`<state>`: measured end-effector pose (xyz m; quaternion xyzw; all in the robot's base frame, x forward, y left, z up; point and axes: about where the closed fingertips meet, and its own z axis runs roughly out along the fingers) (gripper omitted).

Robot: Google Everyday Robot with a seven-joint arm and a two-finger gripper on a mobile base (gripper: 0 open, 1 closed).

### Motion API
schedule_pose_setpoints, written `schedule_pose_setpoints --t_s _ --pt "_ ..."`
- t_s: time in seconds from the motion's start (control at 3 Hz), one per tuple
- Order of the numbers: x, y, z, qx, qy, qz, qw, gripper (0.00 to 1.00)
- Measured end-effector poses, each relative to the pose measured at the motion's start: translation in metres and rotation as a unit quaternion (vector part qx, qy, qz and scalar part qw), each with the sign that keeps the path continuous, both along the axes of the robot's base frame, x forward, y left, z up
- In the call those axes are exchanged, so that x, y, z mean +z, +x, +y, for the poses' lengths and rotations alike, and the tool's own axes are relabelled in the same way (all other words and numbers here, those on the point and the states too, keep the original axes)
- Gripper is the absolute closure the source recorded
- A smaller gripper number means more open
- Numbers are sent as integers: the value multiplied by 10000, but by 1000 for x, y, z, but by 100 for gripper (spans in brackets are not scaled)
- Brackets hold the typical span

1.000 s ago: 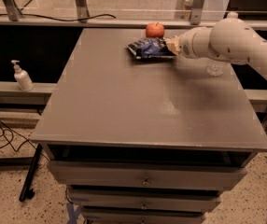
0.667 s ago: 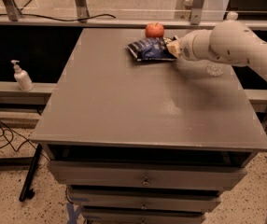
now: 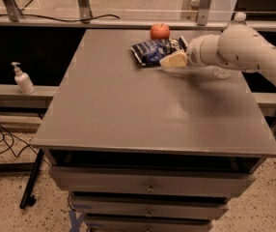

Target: Move blue chip bag near apple

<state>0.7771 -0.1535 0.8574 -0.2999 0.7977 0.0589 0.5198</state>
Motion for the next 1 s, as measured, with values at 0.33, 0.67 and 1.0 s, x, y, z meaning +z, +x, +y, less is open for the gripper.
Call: schedule_pose_setpoints --t_s 0.33,0.67,1.0 --pt "7 -17 8 154 82 -59 9998 0" --pt "15 -47 28 510 234 -80 9984 0" --pt "17 -87 38 930 344 48 9951 0"
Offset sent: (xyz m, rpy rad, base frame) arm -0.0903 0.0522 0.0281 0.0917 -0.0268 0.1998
